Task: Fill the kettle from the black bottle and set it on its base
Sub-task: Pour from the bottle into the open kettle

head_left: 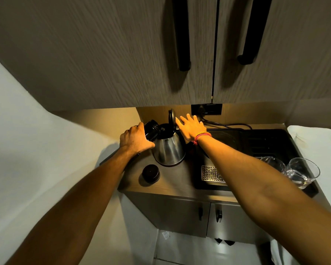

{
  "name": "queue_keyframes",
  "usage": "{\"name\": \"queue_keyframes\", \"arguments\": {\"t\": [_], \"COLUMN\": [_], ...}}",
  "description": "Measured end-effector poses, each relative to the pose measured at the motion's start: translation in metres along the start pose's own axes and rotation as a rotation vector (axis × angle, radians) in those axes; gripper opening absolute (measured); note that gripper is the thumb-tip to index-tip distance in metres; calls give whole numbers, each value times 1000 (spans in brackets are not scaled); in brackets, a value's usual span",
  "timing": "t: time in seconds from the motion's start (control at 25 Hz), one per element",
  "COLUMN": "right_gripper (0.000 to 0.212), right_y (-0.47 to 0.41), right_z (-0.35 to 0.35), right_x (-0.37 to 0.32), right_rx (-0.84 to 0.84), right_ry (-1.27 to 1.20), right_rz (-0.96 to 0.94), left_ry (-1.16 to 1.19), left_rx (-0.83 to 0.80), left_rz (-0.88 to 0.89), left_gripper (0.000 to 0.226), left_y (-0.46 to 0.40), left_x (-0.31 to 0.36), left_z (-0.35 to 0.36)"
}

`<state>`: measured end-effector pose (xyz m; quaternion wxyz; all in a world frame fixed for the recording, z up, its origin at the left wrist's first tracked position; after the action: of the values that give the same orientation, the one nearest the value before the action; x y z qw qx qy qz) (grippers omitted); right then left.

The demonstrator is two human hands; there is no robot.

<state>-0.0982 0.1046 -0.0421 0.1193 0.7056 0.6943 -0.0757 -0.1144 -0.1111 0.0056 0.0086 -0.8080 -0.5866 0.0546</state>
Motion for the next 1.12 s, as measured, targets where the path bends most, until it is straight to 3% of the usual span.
{"name": "queue_keyframes", "arguments": {"t": [1.12], "right_gripper": [71], "right_y": [-4], "right_z": [3], "right_x": [-1], "right_rx": [8], "right_ry": [44], "right_rz": [-34], "left_ry": [-58], "left_rx": [-33], "left_rz": [17], "left_gripper": [72], "left_y": [-2], "left_x": [-6], "left_z": [2]}}
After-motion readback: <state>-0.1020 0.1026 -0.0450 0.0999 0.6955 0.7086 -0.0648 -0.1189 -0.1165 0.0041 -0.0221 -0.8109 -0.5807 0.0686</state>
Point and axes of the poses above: each hand's wrist, its own y-axis away from the middle knuckle, its own z-axis out of the palm, x = y × z, the point moved 9 cm from there along -y, towards the middle knuckle, and after that the axes turned 6 degrees about -y, right-handed, at the moved point
